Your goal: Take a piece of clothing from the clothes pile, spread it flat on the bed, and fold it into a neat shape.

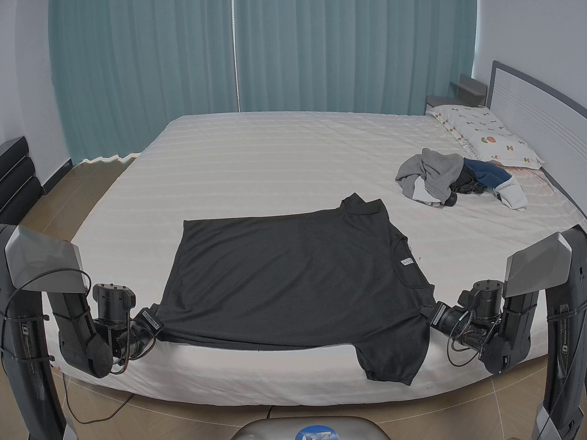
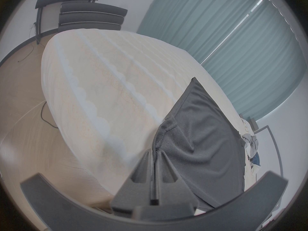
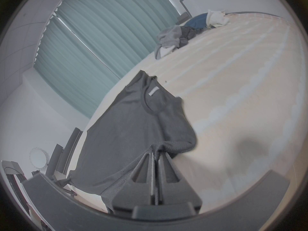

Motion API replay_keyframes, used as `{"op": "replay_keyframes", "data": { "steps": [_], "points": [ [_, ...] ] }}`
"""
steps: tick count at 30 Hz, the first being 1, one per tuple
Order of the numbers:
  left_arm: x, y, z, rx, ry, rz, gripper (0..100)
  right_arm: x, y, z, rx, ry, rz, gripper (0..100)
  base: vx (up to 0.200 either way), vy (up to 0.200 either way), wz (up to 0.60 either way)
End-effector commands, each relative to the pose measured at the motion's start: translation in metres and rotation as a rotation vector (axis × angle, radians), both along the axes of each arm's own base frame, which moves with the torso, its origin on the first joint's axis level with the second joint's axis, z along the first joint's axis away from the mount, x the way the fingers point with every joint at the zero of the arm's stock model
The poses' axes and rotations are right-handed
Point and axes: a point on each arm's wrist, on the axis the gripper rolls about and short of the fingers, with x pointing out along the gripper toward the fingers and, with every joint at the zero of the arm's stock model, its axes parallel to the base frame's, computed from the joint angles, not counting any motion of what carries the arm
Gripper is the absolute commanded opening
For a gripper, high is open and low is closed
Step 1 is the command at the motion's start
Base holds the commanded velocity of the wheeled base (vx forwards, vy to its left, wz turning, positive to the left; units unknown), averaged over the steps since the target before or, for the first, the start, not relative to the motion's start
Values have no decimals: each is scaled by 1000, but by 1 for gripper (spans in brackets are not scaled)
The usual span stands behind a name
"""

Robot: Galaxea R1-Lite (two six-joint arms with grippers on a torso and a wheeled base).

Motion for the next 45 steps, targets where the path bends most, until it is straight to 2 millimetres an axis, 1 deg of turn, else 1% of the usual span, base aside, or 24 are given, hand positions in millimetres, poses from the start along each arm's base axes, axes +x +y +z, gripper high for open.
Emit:
{"op": "replay_keyframes", "data": {
  "steps": [1,6,8,9,11,12,15,20,23,25,28,31,36,45],
  "points": [
    [2,0,-1,-25,-5,14,0,20,3,4,8,-56,4,0,0,0,0],
    [2,-1,-1,-31,-3,7,0,32,9,1,7,-45,16,0,0,0,0],
    [2,-1,-1,-34,-3,4,0,33,9,-2,5,-34,16,0,0,0,0],
    [2,-1,-1,-40,-2,-3,0,37,9,-9,2,-26,17,0,0,0,0],
    [2,-1,-1,-40,-4,-3,0,41,8,-13,-1,-30,13,0,0,0,0],
    [2,-1,-1,-40,-4,-3,0,44,7,-16,0,-33,9,100,0,0,0],
    [2,-1,-2,-40,-2,-3,0,45,6,-20,0,-36,6,100,0,0,0],
    [2,-1,-2,-41,-1,-4,0,40,-4,-9,14,-49,-3,100,0,0,0],
    [2,-1,-2,-42,-2,-5,0,31,-13,0,39,-44,16,100,0,0,0],
    [2,-1,-2,-42,1,-5,0,19,-18,6,56,-38,48,100,0,0,0],
    [2,-1,-2,-42,1,-5,0,3,-21,10,74,-21,85,100,0,0,0],
    [2,-1,-2,-42,-1,-5,0,-10,-21,4,62,27,122,100,0,0,0],
    [2,-1,-2,-43,1,-6,0,-23,-18,-6,25,79,177,100,0,0,0],
    [2,-1,-2,-50,1,-14,0,-24,-5,-18,24,101,223,100,0,0,0]
  ]
}}
